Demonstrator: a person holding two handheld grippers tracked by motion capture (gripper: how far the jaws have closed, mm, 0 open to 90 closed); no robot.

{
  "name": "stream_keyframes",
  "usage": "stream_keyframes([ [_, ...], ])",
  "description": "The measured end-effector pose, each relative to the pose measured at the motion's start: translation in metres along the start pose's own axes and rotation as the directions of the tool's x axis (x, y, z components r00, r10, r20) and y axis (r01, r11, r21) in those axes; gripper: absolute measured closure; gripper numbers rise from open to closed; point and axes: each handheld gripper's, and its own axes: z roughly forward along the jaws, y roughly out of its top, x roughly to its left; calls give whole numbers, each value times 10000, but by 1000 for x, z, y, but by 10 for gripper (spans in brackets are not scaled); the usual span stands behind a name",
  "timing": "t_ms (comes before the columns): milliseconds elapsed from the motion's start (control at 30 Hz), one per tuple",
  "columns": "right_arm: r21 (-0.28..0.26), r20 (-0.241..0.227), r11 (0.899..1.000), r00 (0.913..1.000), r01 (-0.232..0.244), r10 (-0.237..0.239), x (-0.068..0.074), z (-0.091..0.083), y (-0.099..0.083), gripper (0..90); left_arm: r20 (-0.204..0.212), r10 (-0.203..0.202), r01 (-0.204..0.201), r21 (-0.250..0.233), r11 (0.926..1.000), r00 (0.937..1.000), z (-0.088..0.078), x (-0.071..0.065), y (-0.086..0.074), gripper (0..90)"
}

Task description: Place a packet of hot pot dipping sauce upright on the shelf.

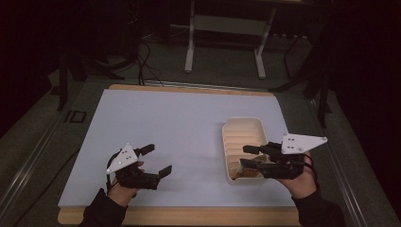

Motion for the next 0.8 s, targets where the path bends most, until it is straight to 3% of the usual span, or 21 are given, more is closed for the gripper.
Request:
stream_keyframes([
  [167, -35, 215, 9993, 9991, -369, 370, 14, 18, 7, 502, -71, 40, -40, 61, 10000, 10000, -2, -2, -1, 27],
  [333, -221, 294, 9988, 9986, -443, 450, 24, 33, 7, 457, -132, -6, 6, 24, 10000, 9999, -8, -1, -3, 27],
  [633, -352, 509, 9981, 9973, -514, 531, 38, 61, -12, 314, -185, -113, 114, 54, 9999, 9998, -16, -1, -8, 27],
  [800, -599, 336, 9954, 9965, -745, 766, 40, 68, -24, 263, -216, -42, 44, 118, 9999, 9998, -18, 0, -10, 27],
])
